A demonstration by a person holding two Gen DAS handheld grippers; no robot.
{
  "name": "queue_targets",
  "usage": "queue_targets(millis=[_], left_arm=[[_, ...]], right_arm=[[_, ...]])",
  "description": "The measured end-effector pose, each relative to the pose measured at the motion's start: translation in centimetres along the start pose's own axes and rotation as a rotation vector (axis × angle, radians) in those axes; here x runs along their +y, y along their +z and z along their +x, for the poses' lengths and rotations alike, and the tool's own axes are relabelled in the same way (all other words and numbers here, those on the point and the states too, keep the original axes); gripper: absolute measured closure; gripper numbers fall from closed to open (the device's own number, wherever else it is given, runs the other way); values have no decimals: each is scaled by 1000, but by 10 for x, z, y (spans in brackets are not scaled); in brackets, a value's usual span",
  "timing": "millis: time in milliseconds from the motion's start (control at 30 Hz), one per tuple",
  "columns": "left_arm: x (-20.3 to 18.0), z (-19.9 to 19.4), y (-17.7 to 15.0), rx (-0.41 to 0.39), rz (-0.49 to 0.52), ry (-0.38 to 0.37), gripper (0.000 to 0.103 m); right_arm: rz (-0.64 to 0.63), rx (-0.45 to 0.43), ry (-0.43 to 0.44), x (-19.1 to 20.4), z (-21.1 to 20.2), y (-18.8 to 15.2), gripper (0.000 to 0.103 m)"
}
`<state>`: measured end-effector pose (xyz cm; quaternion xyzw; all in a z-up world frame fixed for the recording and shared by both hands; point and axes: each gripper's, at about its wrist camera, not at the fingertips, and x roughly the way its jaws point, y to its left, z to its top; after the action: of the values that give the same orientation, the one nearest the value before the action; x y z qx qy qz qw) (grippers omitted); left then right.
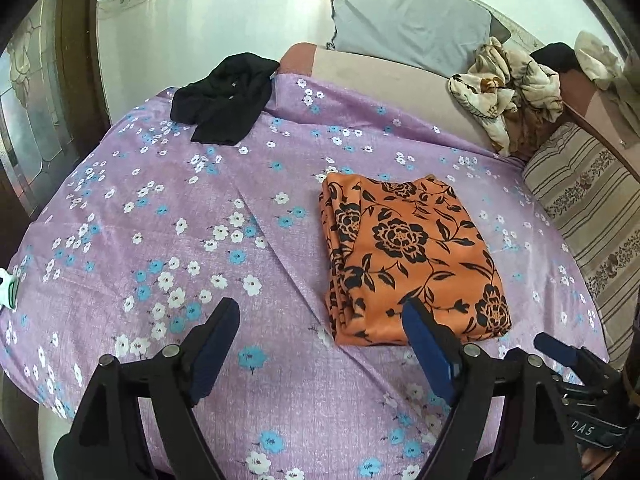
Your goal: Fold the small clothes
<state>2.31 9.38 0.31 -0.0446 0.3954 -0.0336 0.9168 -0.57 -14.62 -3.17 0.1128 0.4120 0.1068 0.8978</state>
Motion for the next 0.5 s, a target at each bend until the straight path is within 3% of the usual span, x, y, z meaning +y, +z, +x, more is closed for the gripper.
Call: queue_targets(millis=[500], left_arm=[[-13, -16, -3, -38, 52, 167, 13]], right_arm=[[-14, -43, -37, -8, -16, 2, 16]])
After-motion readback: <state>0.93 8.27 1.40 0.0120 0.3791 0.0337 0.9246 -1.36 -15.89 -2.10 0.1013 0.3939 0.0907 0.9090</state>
